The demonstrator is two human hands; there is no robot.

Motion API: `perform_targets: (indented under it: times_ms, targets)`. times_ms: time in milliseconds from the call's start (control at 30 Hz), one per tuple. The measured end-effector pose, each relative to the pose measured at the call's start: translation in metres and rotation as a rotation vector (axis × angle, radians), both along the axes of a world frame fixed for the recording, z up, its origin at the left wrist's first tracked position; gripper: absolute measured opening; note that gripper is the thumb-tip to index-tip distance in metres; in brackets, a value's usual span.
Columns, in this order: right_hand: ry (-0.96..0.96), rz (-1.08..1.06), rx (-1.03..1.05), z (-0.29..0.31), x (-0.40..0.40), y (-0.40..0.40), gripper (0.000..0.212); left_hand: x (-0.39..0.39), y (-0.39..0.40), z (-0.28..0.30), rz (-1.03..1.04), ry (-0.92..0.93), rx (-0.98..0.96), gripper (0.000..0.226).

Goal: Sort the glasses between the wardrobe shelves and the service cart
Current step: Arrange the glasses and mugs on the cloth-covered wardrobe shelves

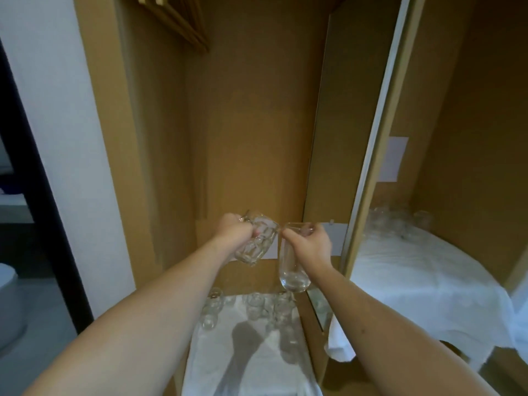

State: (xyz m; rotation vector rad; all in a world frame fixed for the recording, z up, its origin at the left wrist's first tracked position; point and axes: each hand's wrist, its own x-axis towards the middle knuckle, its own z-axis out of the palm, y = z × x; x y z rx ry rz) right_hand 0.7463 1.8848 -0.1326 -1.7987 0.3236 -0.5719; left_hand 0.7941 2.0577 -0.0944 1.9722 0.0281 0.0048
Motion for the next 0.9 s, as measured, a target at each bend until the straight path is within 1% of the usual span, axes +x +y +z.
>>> perform_targets:
  times_ms: [67,167,300,333,400,467,533,600,767,833,900]
  targets:
    - [0.009,-0.006,0.011,0.003,-0.027,-0.019,0.051,-0.023,-0.017,0.0,0.015,0.004,-0.046,0.023]
    - [0.044,-0.022,-0.017,0.003,-0.067,-0.053,0.052,-0.057,-0.047,-0.002,0.03,0.05,-0.103,0.039]
    - [0.069,-0.044,-0.02,0.003,-0.111,-0.101,0.059,-0.098,-0.094,-0.006,0.019,0.054,-0.146,0.043]
    - [0.083,-0.049,-0.015,0.001,-0.122,-0.112,0.06,-0.107,-0.106,-0.008,0.029,0.042,-0.15,0.039]
    - [0.099,-0.063,0.004,-0.003,-0.14,-0.132,0.057,-0.124,-0.127,-0.012,0.052,0.022,-0.135,0.023]
    - [0.104,-0.082,0.015,-0.005,-0.153,-0.15,0.052,-0.137,-0.147,-0.014,0.065,0.018,-0.123,0.023]
    - [0.104,-0.112,0.03,-0.006,-0.162,-0.167,0.051,-0.147,-0.164,-0.015,0.052,0.02,-0.099,0.027]
    - [0.106,-0.137,0.048,-0.006,-0.168,-0.181,0.051,-0.152,-0.18,-0.016,0.029,0.023,-0.072,0.03]
    - [0.102,-0.163,0.096,-0.011,-0.17,-0.217,0.057,-0.145,-0.216,-0.021,-0.054,0.037,-0.031,0.029]
    - [0.115,-0.187,0.093,-0.013,-0.165,-0.229,0.061,-0.138,-0.23,-0.021,-0.081,0.04,-0.009,0.036]
    - [0.121,-0.218,0.084,-0.015,-0.158,-0.242,0.06,-0.128,-0.246,-0.022,-0.106,0.045,0.008,0.04]
